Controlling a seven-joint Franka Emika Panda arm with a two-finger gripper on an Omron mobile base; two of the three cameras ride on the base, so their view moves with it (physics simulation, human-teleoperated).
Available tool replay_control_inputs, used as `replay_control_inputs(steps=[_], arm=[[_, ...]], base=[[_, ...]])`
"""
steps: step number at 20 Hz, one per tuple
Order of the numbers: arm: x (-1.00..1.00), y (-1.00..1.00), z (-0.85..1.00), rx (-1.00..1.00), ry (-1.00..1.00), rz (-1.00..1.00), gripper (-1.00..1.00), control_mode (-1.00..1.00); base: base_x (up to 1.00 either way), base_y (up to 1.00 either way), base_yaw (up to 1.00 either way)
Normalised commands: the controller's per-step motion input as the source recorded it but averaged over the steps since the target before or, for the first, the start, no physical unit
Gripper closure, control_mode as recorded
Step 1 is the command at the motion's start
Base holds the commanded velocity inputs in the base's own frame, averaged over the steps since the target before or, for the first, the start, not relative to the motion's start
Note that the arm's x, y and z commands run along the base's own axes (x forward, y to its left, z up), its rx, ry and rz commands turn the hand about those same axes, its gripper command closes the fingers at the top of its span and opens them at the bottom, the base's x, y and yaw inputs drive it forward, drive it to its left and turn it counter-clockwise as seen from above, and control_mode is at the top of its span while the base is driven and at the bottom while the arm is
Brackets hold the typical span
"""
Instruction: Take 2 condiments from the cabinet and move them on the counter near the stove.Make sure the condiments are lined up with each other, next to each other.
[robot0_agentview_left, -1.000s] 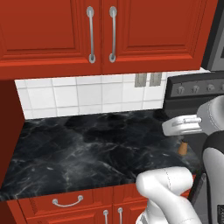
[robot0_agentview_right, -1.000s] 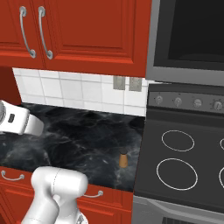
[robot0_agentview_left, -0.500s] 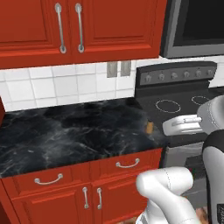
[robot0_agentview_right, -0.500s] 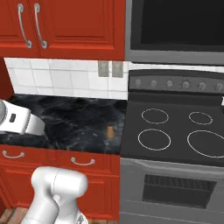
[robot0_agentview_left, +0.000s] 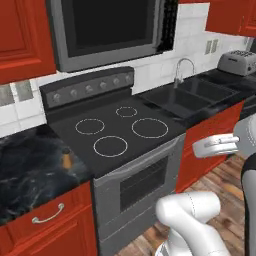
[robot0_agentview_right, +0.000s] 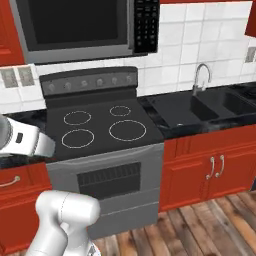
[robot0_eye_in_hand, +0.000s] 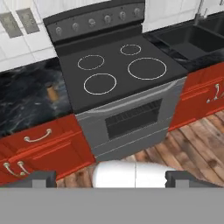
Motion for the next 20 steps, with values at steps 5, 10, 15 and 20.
replay_control_inputs(steps=[5,10,15,20], arm=[[0.0,0.0,0.0,0.0,0.0,0.0,-1.0,1.0],[0.0,0.0,0.0,0.0,0.0,0.0,-1.0,1.0],[0.0,0.0,0.0,0.0,0.0,0.0,-1.0,1.0],[0.0,0.0,0.0,0.0,0.0,0.0,-1.0,1.0]], base=[[0.0,-0.55,-0.88],[0.0,-0.36,-0.93],[0.6,-0.1,-0.71],[0.98,0.0,-0.59]])
